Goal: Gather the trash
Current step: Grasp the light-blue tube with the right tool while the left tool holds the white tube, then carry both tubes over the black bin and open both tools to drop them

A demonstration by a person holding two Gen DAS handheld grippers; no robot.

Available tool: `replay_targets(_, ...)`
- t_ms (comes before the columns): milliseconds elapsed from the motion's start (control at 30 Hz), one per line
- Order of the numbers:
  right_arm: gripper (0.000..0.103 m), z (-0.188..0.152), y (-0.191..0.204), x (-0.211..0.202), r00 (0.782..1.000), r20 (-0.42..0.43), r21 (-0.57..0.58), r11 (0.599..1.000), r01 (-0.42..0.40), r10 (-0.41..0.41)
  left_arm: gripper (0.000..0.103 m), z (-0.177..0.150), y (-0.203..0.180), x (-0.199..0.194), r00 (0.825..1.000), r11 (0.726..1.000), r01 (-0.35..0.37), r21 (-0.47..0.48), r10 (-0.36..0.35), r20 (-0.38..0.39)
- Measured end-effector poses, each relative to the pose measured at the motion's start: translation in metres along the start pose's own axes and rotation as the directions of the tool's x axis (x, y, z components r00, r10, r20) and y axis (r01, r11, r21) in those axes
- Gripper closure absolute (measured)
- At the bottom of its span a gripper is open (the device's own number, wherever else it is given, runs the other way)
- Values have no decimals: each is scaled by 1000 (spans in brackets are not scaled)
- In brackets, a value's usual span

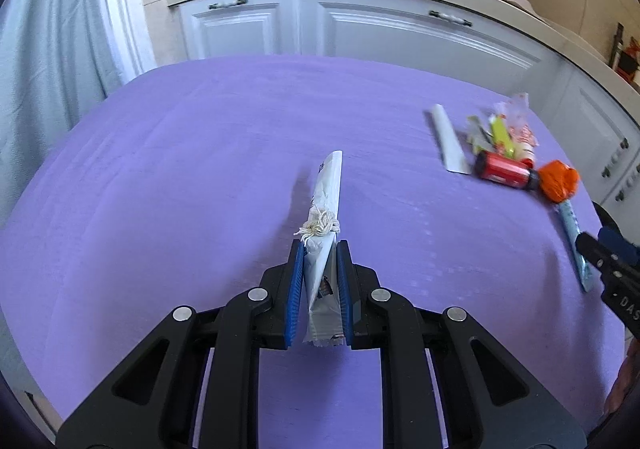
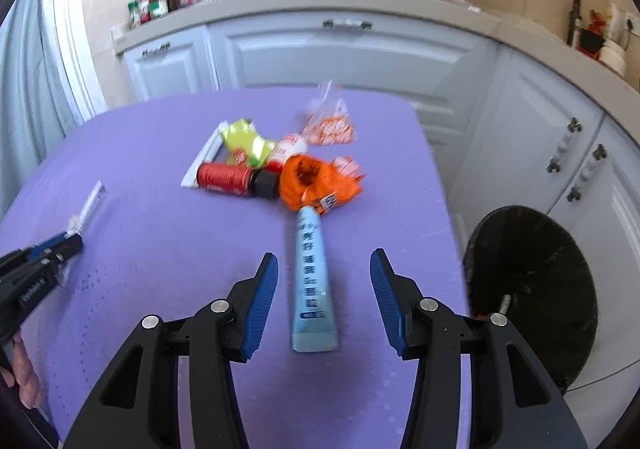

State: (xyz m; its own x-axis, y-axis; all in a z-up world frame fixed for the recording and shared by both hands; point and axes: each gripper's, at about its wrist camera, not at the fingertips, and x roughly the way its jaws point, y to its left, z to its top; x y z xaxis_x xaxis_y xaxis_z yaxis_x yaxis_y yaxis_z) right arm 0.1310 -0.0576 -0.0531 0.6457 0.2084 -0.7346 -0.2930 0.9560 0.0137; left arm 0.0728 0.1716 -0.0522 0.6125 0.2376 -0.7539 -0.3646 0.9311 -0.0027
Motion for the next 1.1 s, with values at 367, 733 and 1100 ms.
replay_targets(367, 83, -5, 3, 12, 996, -80, 1, 1000, -31, 31, 87, 0, 9, 0, 1000, 1000, 3, -8, -3, -2)
replay_targets(733, 85, -9, -20, -31, 999, 52, 35, 999, 4, -6, 87, 1, -32, -32, 994, 994, 92, 58, -95, 53)
replay_targets(1100, 85, -17, -96, -78, 976, 150, 160, 978, 132, -157, 87, 1, -129, -67, 959, 949, 234, 213, -261, 107)
